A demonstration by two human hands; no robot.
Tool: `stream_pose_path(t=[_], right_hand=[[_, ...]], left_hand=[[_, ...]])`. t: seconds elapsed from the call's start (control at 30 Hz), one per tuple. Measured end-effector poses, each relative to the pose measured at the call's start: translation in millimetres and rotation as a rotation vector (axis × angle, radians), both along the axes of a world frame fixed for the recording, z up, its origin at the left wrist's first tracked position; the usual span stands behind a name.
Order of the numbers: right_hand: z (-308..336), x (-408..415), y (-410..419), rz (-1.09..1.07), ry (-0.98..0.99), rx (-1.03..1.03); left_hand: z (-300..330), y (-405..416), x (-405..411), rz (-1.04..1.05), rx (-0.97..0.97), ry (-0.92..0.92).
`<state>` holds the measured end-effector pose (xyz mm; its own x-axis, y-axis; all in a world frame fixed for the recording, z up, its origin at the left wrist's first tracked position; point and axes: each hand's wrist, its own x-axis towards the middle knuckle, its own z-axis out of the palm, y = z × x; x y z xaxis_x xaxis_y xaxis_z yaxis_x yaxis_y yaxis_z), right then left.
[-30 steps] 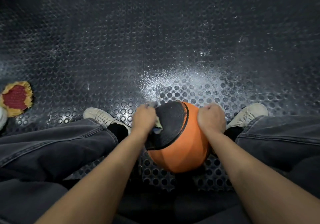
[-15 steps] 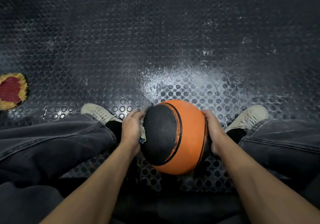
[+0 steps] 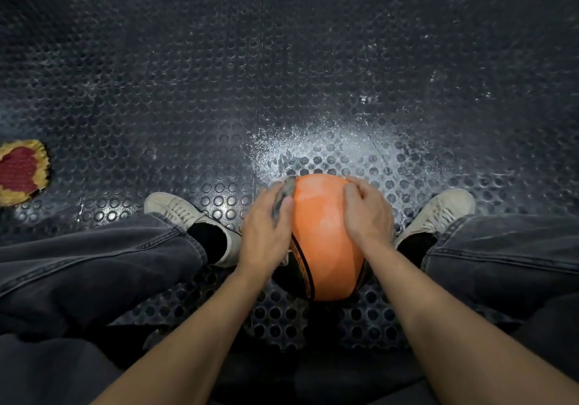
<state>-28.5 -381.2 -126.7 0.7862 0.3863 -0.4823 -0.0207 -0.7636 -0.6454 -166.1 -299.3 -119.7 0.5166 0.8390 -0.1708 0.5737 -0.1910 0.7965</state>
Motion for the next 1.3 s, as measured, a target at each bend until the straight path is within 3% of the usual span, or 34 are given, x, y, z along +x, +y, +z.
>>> stream_pose_path(t=[0.17, 0.23, 0.33, 0.43, 0.53, 0.63, 0.7, 0.8, 0.93, 1.07, 1.2, 1.3], right_hand=[[6, -9, -10, 0.002, -0.022, 0.062], [5, -5, -16, 0.021, -0.018, 0.087], [5, 10, -24, 0.031, 0.094, 0.137], [8, 16, -20, -0.051, 0.111, 0.072], [5, 7, -19, 0.031, 0.078, -0.051], [4, 14, -22, 0.073, 0.097, -0.098], [6, 20, -21, -0.011, 0.085, -0.115], [7, 25, -22, -0.273, 0.108, -0.253], [-3, 27, -21, -0.187, 0.351, -0.286], [1, 27, -21, -0.090, 0.362, -0.228], [9, 24, -13, 0.012, 0.237, -0.097], [14, 20, -8, 0.092, 0.129, 0.007]], left_hand=[[-9, 41, 6, 0.158, -0.380, 0.162], [0, 32, 6, 0.022, -0.284, 0.196], [6, 12, -5, -0.122, -0.177, 0.098], [-5, 24, 5, -0.074, -0.295, 0.210], [-7, 28, 4, -0.077, -0.389, 0.301], [-3, 18, -11, -0.124, -0.350, 0.151], [-4, 16, -16, -0.095, -0.391, 0.056], [-19, 24, -9, 0.035, -0.606, 0.084], [-51, 29, -9, 0.230, -0.893, 0.031], [-51, 18, -15, 0.256, -0.847, -0.066], [-43, 14, -25, 0.386, -0.734, -0.264], [-33, 13, -23, 0.314, -0.607, -0.249]])
